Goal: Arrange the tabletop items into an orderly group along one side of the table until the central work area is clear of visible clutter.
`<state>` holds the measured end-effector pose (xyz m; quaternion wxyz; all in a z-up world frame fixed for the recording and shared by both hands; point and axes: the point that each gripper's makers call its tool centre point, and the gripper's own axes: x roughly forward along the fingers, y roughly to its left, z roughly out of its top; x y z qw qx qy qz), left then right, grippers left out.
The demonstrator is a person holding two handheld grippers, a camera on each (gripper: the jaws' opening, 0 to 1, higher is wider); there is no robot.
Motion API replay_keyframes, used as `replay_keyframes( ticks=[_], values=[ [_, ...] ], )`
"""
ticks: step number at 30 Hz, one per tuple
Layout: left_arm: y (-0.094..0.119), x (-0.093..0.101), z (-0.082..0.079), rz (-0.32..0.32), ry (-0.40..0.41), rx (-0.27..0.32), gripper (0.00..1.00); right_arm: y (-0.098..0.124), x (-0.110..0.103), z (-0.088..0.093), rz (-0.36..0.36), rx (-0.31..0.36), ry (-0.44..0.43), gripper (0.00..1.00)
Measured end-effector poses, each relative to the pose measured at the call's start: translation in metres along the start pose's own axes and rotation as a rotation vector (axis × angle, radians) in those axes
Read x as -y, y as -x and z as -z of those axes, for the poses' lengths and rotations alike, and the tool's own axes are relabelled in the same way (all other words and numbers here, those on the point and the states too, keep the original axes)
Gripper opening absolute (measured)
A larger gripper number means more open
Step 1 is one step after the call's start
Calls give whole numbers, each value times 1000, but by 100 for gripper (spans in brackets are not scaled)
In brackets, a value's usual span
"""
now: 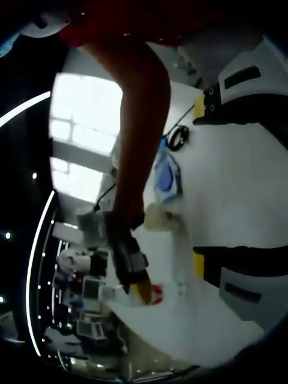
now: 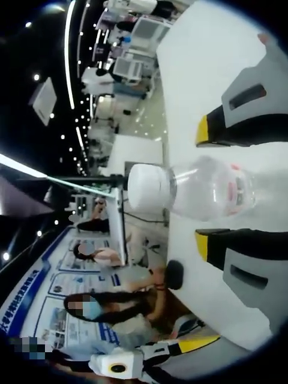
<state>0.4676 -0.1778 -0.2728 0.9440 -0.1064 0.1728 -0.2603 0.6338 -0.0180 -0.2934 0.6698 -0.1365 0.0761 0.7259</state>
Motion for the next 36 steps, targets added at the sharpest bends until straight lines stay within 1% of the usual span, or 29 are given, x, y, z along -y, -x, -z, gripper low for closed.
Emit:
replay_keyframes(
  ticks=[4,7,11,23,27,32,36],
  values=[
    [0,-1,1,-4,0,-2,80,-1,0,3,-3,-6,2,51],
    [1,-3,1,-12,-3,-1,80,-2,-1,7,-9,-22,6,44],
    [2,-4,1,-19,2,-1,80,-2,-1,8,-9,-20,2,41],
    [4,-7,0,-34,3,2,80,-1,-2,7,-15,-12,3,38],
    [4,-7,0,-35,3,2,80,1,-4,7,-25,-19,11,37],
    [3,-7,1,-34,3,1,80,7,-2,8,-19,-30,15,37],
    [3,-7,1,-33,4,-3,80,16,-1,9,-12,-35,4,37]
  ],
)
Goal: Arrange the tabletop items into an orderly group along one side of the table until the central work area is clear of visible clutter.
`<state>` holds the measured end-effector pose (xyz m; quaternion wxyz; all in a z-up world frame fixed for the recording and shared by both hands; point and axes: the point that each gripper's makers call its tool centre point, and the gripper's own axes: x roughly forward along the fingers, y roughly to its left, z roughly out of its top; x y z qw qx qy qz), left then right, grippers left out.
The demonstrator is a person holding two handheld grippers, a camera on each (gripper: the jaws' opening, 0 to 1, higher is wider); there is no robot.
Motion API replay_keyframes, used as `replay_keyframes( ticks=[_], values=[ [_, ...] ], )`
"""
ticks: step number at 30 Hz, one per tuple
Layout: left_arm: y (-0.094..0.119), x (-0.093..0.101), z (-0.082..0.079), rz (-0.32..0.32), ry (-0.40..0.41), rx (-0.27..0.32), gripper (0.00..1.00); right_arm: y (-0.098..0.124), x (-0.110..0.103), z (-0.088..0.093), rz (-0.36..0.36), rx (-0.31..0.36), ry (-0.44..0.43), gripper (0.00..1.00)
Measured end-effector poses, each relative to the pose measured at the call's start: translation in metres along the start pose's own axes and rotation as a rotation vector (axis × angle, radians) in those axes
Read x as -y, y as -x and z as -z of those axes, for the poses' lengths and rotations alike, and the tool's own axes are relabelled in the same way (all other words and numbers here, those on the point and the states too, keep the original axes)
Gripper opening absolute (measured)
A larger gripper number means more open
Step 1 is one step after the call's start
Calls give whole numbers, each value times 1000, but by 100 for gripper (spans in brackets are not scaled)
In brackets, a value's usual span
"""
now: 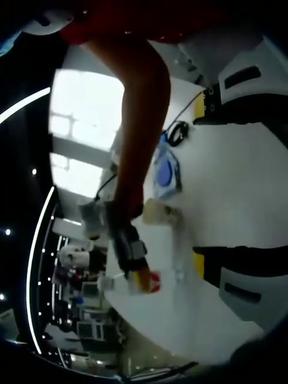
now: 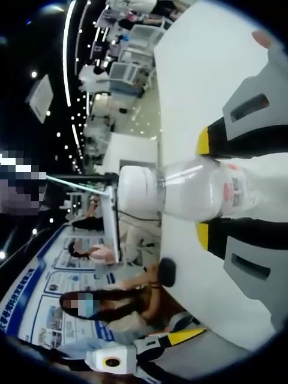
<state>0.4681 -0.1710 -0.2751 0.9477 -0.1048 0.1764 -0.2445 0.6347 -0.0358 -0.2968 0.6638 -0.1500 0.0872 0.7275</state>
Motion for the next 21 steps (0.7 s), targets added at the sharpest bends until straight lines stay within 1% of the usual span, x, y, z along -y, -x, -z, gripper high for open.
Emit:
replay_keyframes(
  ticks=[6,12,15,21],
  values=[
    [-1,1,0,2,-4,-5,80,16,0,0,15,6,-8,36],
    [-2,2,1,1,-10,-13,80,32,2,5,33,5,-20,36],
    [-2,2,2,0,-12,-19,80,40,3,7,44,18,-39,36],
    [-3,2,4,1,-15,-29,79,50,0,12,52,19,-47,36]
  ],
)
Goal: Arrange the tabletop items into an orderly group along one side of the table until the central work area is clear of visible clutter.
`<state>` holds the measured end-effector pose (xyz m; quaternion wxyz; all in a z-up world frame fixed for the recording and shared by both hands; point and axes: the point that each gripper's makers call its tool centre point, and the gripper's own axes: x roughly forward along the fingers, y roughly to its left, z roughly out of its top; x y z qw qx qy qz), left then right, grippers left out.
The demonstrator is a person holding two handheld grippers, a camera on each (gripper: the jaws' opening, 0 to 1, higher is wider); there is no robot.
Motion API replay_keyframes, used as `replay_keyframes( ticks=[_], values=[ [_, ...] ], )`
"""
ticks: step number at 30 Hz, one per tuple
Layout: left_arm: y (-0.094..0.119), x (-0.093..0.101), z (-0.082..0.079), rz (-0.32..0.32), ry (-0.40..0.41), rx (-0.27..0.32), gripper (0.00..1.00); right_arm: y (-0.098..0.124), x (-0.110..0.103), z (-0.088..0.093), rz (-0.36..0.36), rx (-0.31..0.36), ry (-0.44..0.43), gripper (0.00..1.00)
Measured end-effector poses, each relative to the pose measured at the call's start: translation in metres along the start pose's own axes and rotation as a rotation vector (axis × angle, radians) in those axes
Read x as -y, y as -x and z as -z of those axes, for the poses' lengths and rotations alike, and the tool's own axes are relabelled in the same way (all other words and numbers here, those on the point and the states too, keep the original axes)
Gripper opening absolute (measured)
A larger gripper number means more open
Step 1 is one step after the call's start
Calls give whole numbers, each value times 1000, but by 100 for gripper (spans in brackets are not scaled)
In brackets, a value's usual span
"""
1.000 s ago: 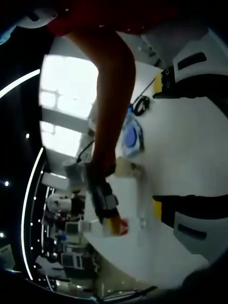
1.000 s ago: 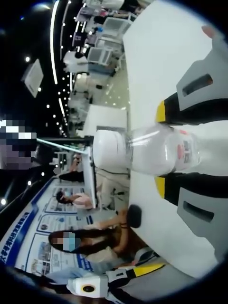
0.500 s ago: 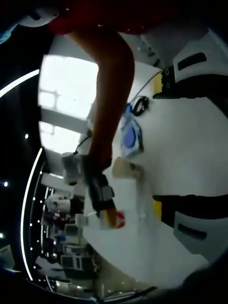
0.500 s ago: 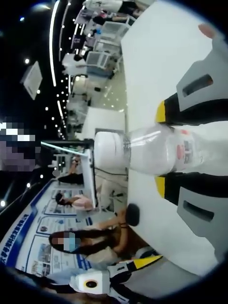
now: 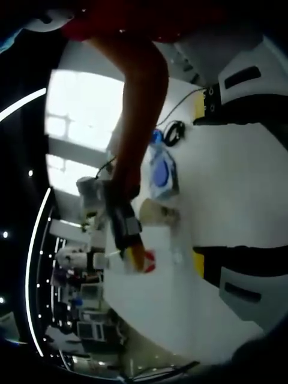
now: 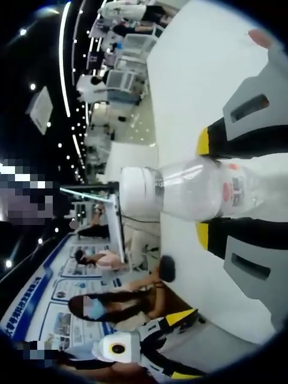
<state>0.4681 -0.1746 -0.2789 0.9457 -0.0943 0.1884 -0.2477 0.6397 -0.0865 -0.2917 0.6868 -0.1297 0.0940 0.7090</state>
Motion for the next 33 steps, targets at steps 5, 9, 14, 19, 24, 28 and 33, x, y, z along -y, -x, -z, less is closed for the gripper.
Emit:
replay_keyframes(
  ticks=[5,9,14,19,24,28,33],
  values=[
    [0,0,1,0,-3,-8,79,5,-5,8,0,-4,-10,36],
    [-1,1,2,2,-5,-14,79,10,-6,11,3,-2,-20,36],
    [0,2,3,4,-5,-18,79,15,-7,11,8,-4,-12,36],
    [0,3,3,7,-8,-21,79,18,-9,12,16,2,-19,36],
    [0,4,4,10,-10,-25,79,22,-11,13,21,3,-8,36],
    [0,4,4,11,-12,-26,79,24,-11,14,27,8,-9,36],
    [-1,5,4,13,-10,-25,79,26,-10,16,44,27,-22,37]
  ],
)
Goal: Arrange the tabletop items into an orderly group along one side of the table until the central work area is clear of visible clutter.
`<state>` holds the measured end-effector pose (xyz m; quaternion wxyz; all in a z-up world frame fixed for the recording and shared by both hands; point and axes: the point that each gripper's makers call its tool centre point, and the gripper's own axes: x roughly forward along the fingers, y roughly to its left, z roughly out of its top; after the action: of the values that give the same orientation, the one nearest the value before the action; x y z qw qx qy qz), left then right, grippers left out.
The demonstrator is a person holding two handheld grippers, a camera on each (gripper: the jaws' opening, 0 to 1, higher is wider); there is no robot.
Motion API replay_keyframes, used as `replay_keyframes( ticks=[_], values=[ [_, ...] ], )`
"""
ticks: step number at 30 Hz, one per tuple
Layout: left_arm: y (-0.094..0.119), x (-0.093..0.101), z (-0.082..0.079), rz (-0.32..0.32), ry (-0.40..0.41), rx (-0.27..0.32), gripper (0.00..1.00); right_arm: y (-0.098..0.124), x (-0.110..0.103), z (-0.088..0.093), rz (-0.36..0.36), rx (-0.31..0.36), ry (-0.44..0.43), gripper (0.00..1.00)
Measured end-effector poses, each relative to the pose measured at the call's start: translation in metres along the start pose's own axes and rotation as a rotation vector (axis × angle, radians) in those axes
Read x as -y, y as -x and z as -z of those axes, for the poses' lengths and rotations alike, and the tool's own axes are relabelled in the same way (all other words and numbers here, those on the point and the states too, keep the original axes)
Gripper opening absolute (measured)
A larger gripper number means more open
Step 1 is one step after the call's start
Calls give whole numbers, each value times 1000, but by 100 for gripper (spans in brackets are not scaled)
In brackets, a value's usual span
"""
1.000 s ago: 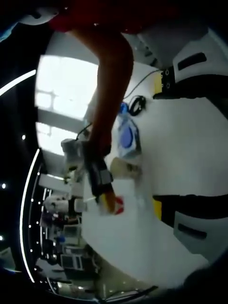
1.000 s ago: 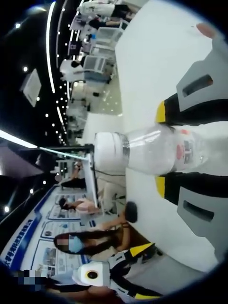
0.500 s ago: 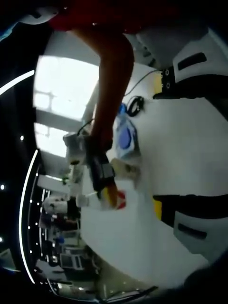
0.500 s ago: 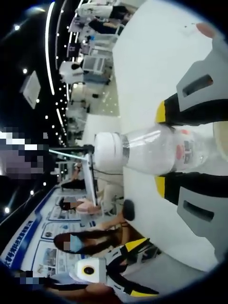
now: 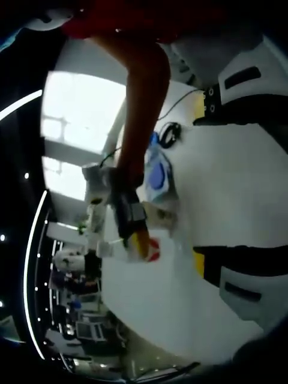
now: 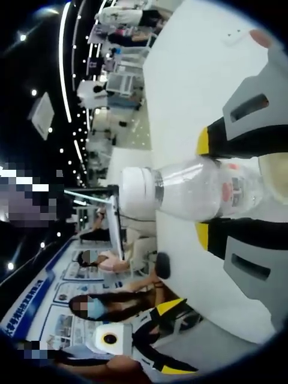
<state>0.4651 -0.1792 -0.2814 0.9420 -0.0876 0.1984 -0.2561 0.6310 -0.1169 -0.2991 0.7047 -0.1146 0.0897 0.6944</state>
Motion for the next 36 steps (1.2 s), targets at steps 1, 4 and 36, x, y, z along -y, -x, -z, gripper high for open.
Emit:
replay_keyframes(
  ticks=[1,4,36],
  values=[
    [0,0,0,0,0,0,79,1,-1,1,-1,2,-1,37],
    [0,0,0,0,0,-1,79,2,-3,1,-4,9,0,38],
    [-2,0,-3,3,-12,1,80,30,7,-7,81,39,10,62]
  ],
)
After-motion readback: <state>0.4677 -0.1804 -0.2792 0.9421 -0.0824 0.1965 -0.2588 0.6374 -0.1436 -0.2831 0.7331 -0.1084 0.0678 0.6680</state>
